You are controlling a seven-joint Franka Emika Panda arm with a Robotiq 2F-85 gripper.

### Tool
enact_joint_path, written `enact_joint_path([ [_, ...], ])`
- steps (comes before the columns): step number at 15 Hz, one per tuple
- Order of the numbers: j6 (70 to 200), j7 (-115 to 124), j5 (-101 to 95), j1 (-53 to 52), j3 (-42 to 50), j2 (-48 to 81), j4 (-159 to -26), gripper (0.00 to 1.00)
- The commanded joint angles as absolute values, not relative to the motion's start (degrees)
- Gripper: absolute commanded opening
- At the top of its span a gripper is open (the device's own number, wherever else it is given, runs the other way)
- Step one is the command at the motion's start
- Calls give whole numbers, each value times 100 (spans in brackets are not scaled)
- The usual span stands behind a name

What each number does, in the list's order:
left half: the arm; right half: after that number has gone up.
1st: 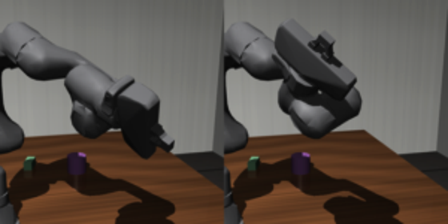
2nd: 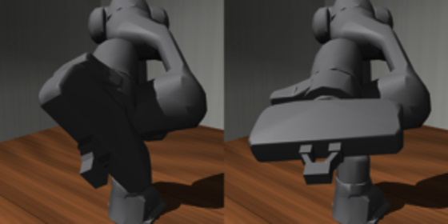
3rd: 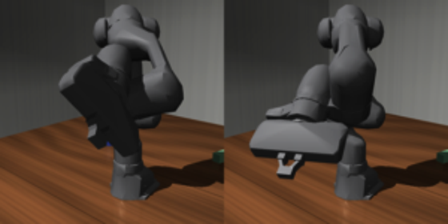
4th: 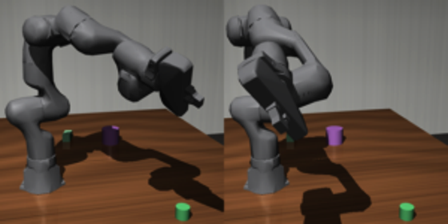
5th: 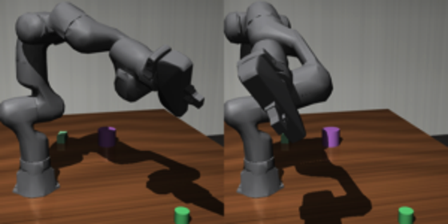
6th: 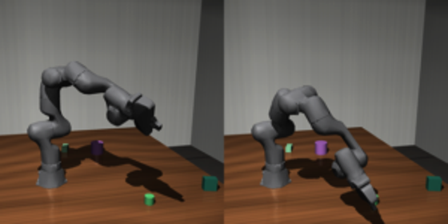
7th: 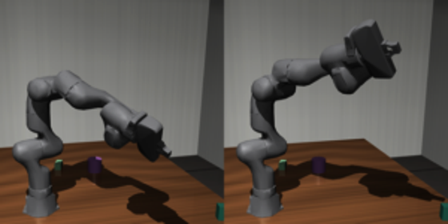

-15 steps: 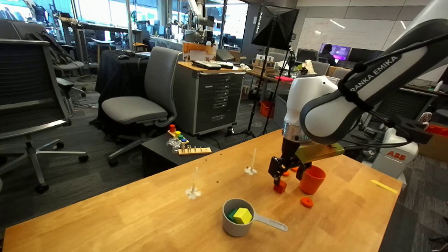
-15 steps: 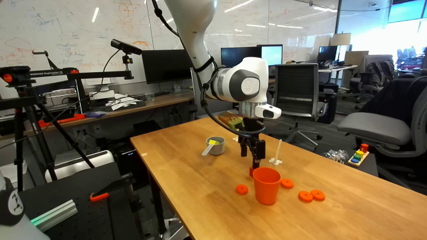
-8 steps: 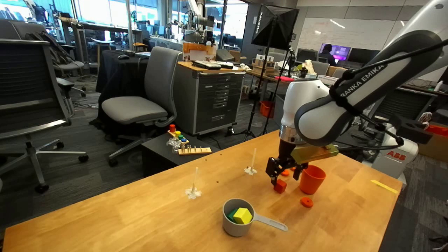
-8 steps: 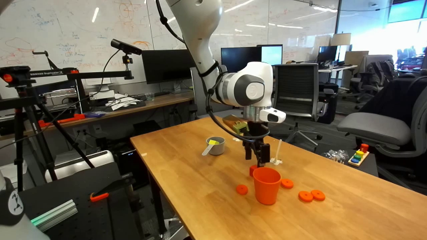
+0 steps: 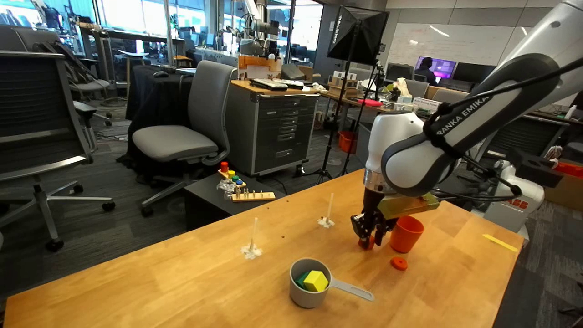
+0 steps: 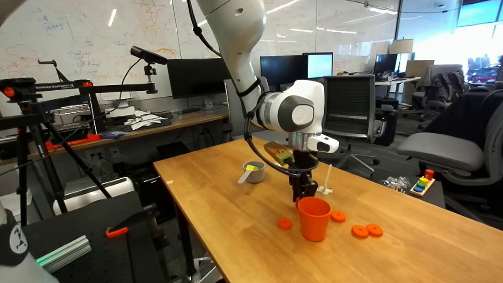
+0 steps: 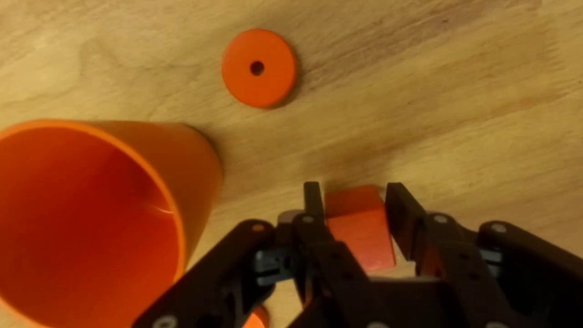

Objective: Put the three blocks in the gray measuring cup

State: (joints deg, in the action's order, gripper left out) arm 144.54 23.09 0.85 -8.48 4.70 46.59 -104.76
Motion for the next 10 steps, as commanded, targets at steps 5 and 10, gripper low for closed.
enact_joint_path([
  [5,14434,2168,266,-832,296,4404,-10320,8],
  [10,14501,2070,375,-923,-118,3893,-10265,8],
])
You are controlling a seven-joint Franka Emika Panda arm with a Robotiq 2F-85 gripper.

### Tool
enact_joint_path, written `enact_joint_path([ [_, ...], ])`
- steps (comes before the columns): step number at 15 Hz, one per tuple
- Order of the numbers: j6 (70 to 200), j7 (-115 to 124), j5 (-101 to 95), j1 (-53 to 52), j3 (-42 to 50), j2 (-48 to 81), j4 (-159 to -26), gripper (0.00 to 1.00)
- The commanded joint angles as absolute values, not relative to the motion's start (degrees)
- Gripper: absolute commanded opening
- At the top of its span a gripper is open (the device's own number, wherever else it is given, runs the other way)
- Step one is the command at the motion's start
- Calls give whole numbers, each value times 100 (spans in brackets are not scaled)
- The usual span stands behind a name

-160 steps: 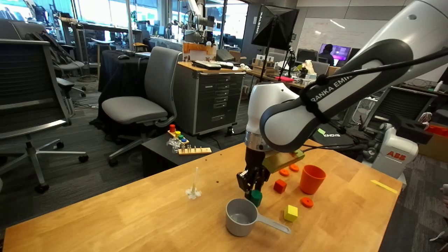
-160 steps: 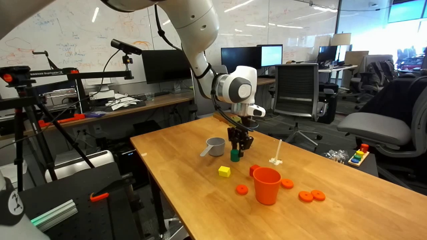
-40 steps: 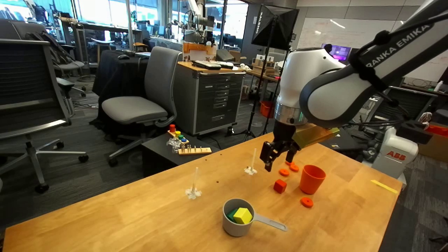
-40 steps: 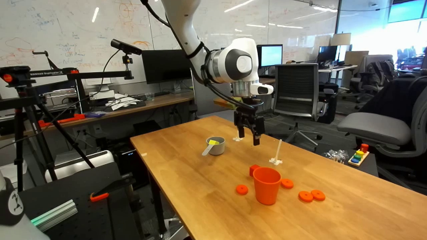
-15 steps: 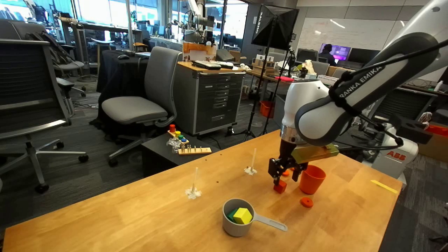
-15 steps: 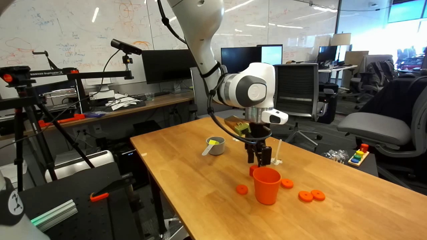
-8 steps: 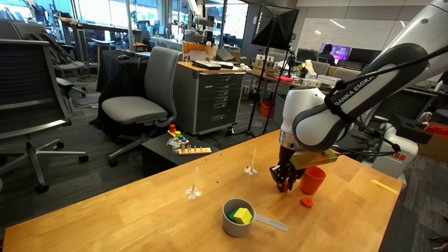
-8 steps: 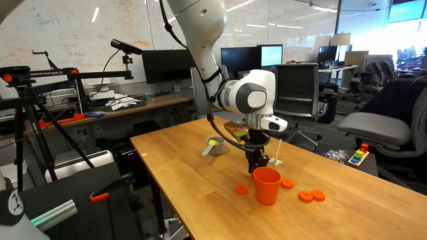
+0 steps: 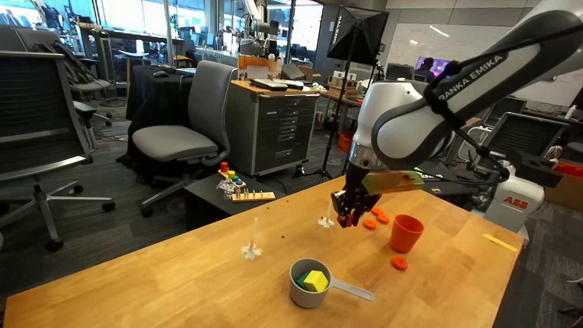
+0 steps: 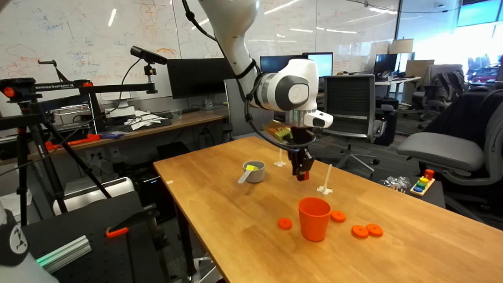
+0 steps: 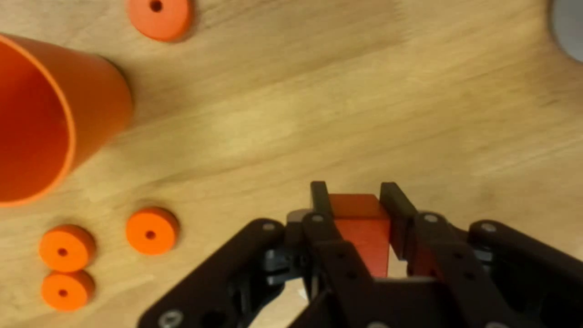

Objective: Put the three blocks in the gray measuring cup

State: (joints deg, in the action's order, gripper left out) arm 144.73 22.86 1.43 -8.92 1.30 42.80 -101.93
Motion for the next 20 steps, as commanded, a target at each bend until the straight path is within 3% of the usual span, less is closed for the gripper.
enact_joint_path([
  [1,14475,2055,402,-968,-233,3793,-10245,8],
  [9,14457,1692,1090,-1090,-1113,3723,-10196,8],
  [20,14381,1534,1350,-1123,-1192,3984,-10302,8],
])
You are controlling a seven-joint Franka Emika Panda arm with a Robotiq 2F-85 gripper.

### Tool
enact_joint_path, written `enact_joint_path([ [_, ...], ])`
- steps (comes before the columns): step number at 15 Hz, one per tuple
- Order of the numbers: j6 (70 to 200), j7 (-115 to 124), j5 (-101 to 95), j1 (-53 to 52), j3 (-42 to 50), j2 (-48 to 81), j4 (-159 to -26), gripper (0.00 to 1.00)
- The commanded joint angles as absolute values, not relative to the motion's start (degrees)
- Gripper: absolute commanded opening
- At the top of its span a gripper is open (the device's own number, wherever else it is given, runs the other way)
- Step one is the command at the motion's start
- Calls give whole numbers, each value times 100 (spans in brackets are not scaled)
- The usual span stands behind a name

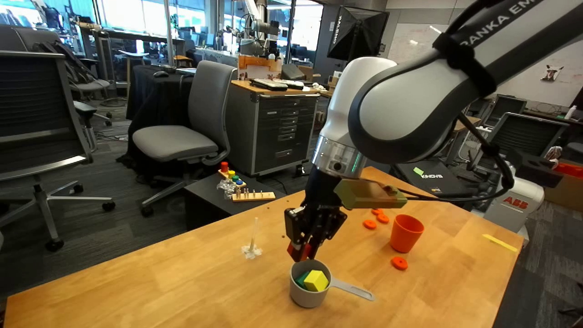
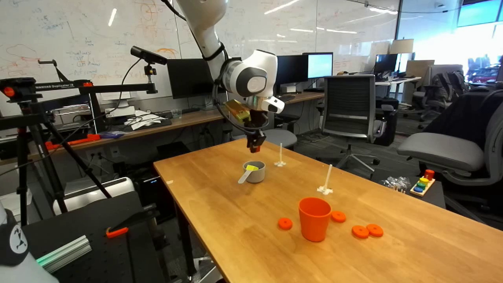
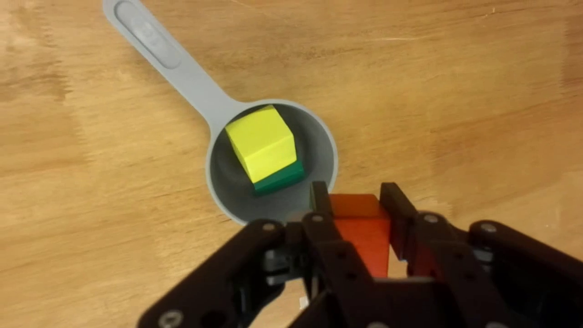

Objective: Put the three blocks in the gray measuring cup

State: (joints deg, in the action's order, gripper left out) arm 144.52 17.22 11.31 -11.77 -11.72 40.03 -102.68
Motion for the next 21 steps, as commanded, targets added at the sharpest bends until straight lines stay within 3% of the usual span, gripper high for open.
enact_joint_path([
  [1,14381,1529,1362,-1119,-1183,4001,-10301,8],
  [3,14359,1522,1382,-1091,-1184,4020,-10304,9],
  [4,14341,1526,1387,-1083,-1181,4028,-10299,23],
  [5,14333,1522,1387,-1076,-1176,4026,-10307,31],
  [6,14317,1531,1403,-1065,-1176,4021,-10310,52],
  [12,14162,1611,1492,-1035,-1138,3928,-10350,96],
  [13,14123,1638,1470,-1050,-1116,3882,-10346,100],
  [21,12795,2139,983,-1322,-689,3281,-10345,100],
])
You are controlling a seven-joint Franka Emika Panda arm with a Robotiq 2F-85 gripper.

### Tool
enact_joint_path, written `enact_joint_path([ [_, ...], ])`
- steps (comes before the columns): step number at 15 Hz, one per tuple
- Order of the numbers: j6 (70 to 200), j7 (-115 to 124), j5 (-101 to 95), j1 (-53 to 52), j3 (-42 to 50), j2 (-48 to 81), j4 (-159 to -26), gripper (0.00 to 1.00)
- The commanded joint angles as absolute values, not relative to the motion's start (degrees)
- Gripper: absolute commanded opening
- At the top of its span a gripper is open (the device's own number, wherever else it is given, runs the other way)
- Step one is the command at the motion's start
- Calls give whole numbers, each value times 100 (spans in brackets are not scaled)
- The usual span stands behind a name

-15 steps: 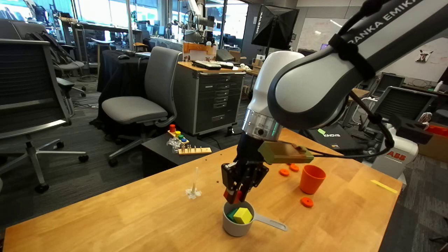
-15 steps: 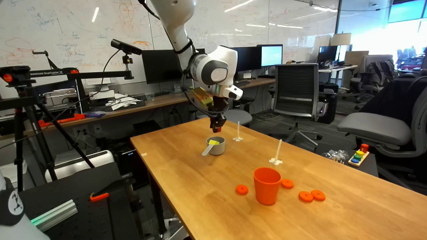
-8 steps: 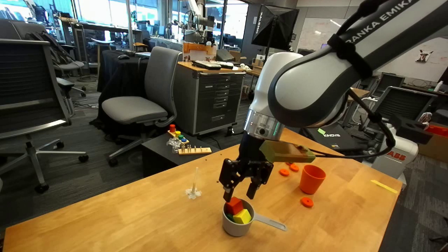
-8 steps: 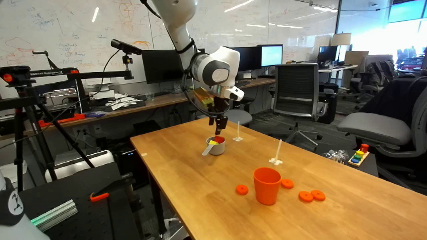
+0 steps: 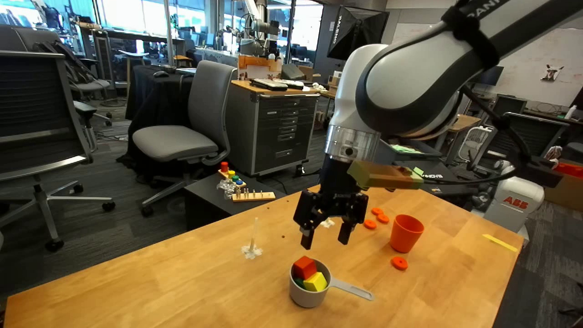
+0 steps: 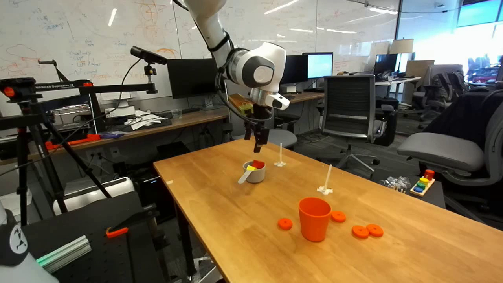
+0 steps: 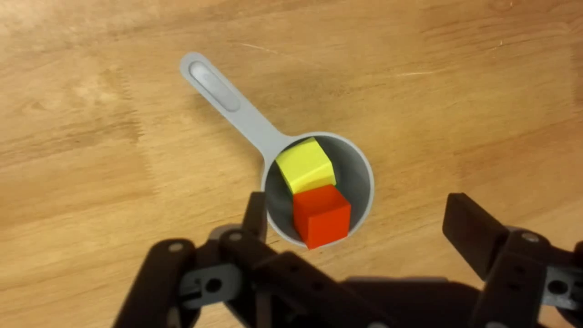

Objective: Put the three blocks in the gray measuring cup

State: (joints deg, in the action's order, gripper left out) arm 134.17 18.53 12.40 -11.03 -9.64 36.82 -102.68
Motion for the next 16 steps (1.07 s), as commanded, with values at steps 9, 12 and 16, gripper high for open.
enact_joint_path([
  [9,11579,2267,-178,-1469,-348,2844,-10098,100],
  [12,11650,2186,-236,-1435,-406,2790,-9962,100],
  [16,11685,2141,-220,-1428,-428,2671,-9798,100],
])
